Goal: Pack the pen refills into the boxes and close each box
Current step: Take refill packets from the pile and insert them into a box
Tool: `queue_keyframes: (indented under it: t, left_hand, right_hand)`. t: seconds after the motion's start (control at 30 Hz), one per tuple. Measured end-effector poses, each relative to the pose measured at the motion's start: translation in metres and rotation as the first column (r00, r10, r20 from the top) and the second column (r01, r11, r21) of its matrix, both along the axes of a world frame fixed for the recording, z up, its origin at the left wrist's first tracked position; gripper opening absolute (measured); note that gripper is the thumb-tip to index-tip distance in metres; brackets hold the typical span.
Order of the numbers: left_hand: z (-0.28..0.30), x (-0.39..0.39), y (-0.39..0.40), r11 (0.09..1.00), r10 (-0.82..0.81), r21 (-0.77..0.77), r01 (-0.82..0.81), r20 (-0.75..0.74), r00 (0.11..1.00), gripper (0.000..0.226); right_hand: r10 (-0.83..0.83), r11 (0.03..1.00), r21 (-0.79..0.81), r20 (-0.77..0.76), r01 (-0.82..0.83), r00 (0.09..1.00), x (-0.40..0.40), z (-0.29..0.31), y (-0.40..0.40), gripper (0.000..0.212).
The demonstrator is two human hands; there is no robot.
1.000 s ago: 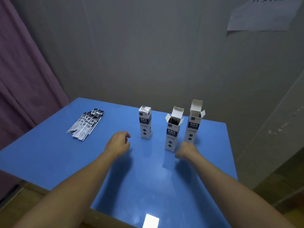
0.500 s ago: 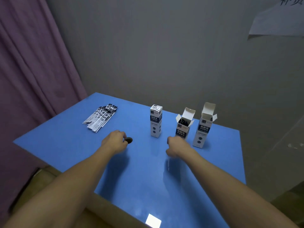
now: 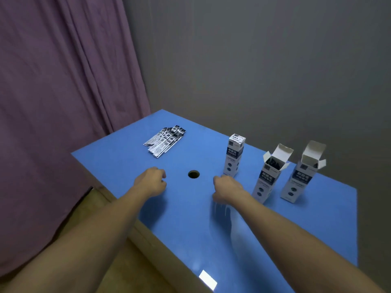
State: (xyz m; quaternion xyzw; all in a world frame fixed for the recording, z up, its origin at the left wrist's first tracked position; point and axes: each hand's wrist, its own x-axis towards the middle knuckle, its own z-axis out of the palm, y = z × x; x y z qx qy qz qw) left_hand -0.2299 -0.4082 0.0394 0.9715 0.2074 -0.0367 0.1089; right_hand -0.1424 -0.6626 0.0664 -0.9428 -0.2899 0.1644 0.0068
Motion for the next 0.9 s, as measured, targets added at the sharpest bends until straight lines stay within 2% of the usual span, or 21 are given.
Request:
queue_keyframes:
  t: [0.17, 0.4, 0.63, 0.9]
  left_hand:
    - [-0.005, -0.012, 0.03, 0.999, 0.041, -0.004, -0.041, -0.01, 0.999, 0.035]
    - [-0.004, -0.003, 0.089, 0.999, 0.049, 0.005, -0.049, 0.007, 0.999, 0.035]
    - [-0.004, 0.015, 0.16, 0.999, 0.022, 0.035, -0.023, 0.019, 1.0, 0.02]
    - [-0.011, 0.04, 0.22, 1.0, -0.002, -0.003, 0.002, 0.001, 1.0, 0.021]
  right_hand:
    - [0.026, 1.0, -0.013, 0.046, -0.025, 0.999, 0.003, -0.003, 0.034, 0.032]
    - [0.004, 1.0, -0.007, 0.056, -0.004, 0.998, 0.015, -0.005, 0.099, 0.036]
    - [-0.102, 0.994, -0.02, 0.058, 0.103, 0.993, 0.029, -0.014, 0.169, 0.038]
    - [-0.197, 0.978, -0.061, 0.08, 0.202, 0.977, 0.046, -0.02, 0.219, 0.038]
